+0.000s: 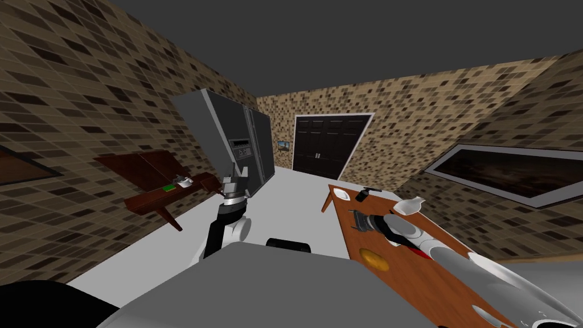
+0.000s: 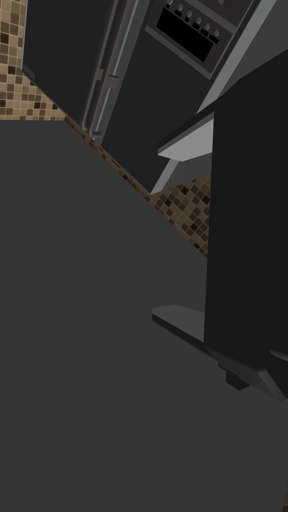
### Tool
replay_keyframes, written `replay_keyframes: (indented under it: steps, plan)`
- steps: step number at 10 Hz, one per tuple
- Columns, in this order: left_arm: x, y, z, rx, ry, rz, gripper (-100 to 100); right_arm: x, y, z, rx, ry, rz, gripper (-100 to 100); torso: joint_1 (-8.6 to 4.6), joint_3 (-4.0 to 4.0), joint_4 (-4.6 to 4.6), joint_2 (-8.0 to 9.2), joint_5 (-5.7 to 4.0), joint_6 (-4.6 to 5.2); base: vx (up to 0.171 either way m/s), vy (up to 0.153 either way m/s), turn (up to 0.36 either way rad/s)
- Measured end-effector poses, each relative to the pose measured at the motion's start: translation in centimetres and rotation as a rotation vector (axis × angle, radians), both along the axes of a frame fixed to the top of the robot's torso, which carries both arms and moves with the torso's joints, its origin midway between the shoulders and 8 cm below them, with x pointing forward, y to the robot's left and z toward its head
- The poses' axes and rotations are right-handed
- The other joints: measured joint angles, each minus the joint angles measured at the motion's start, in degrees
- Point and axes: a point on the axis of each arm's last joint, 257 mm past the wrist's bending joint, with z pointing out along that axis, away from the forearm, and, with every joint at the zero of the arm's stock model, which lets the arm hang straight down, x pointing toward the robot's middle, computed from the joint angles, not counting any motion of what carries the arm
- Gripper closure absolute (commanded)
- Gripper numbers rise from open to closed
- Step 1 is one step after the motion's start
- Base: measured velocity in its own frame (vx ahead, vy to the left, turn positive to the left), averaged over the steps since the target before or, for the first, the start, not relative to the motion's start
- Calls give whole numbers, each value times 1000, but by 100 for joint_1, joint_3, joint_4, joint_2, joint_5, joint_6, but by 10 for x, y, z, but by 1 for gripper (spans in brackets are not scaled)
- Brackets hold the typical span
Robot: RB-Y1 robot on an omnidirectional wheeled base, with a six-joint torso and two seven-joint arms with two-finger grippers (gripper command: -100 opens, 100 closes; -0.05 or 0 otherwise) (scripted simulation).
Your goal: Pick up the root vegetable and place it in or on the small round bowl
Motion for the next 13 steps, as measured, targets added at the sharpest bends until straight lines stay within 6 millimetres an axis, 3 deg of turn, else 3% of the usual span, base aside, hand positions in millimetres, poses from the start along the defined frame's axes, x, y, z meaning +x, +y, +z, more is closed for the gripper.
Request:
replay_keyframes:
  steps: [5,7,11,12,13]
  plan:
    - [0,0,0,0,0,0,0,-80,-57,-28,-113,167,-43,-100,1,-5,-1,-10,0,-1,-24,-3,42]
    - [0,0,0,0,0,0,0,-127,-85,-45,-158,266,-72,-100,-1,-8,-3,-15,0,-1,-2,-8,78]
    - [0,0,0,0,0,0,0,-187,-110,-56,-200,390,-103,-100,-1,-17,-6,-32,1,-3,38,-11,89]
    - [0,0,0,0,0,0,0,-213,-108,-62,-206,435,-104,-100,-2,-23,-8,-42,0,-4,65,-26,37]
    - [0,0,0,0,0,0,0,-220,-108,-67,-206,451,-117,-100,-5,-26,-9,-45,-1,-3,29,-16,-12]
